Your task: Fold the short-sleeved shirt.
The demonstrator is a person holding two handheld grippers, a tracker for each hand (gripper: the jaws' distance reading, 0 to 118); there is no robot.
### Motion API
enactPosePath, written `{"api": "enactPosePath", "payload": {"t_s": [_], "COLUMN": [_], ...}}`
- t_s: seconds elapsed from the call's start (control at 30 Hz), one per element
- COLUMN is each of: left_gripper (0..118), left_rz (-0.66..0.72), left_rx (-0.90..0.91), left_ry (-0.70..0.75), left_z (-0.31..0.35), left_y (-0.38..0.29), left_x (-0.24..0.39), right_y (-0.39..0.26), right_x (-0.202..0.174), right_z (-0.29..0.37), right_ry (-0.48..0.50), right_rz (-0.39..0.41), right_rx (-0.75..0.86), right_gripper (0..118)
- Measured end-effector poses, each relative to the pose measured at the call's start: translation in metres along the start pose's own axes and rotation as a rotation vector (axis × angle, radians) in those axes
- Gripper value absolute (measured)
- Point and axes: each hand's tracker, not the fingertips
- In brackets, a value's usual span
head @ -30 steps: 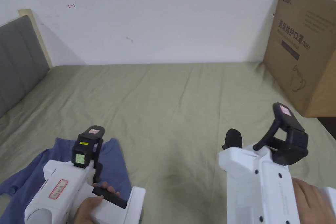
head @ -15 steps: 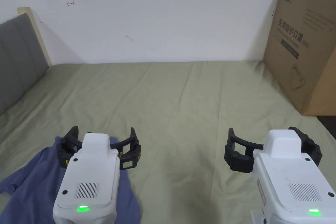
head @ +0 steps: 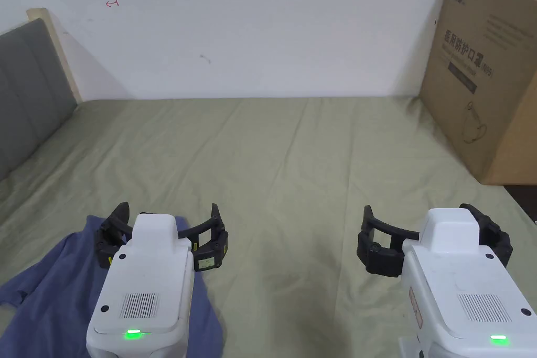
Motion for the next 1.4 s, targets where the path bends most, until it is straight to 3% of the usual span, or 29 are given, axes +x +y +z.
{"api": "enactPosePath", "payload": {"t_s": [0.53,0.57,0.63,0.67,0.73,0.77,0.8,1.17,1.4], "left_gripper": [118,116,97,79,25,7,0,0,0], "left_rz": [0.006,0.003,0.005,0.009,0.011,0.012,0.014,0.086,0.075], "left_rx": [0.013,0.011,0.016,0.019,-0.002,-0.011,-0.016,-0.042,-0.055], "left_ry": [-0.004,-0.005,-0.01,-0.022,-0.048,-0.052,-0.052,-0.025,0.143], "left_z": [-0.001,-0.001,0.001,0.002,0.001,-0.001,-0.001,0.004,0.027], "left_y": [0.004,0.005,0.005,0.006,0.008,0.008,0.008,0.007,0.004], "left_x": [-0.003,-0.003,-0.004,-0.004,-0.004,-0.003,-0.003,-0.027,-0.096], "right_y": [0.0,0.001,0.001,0.002,0.003,0.003,0.003,0.004,0.013], "right_x": [-0.001,-0.001,-0.001,-0.002,-0.003,-0.004,-0.004,-0.016,-0.08], "right_z": [0.0,0.0,0.001,0.002,0.003,0.003,0.003,-0.007,-0.022], "right_ry": [0.004,0.005,0.009,0.014,0.007,0.001,-0.008,0.031,0.208], "right_rz": [0.016,0.016,0.014,0.012,0.014,0.021,0.03,0.026,0.041], "right_rx": [-0.007,-0.01,-0.018,-0.02,-0.02,-0.018,-0.021,-0.033,-0.008], "right_gripper": [117,116,111,103,50,15,0,0,0]}}
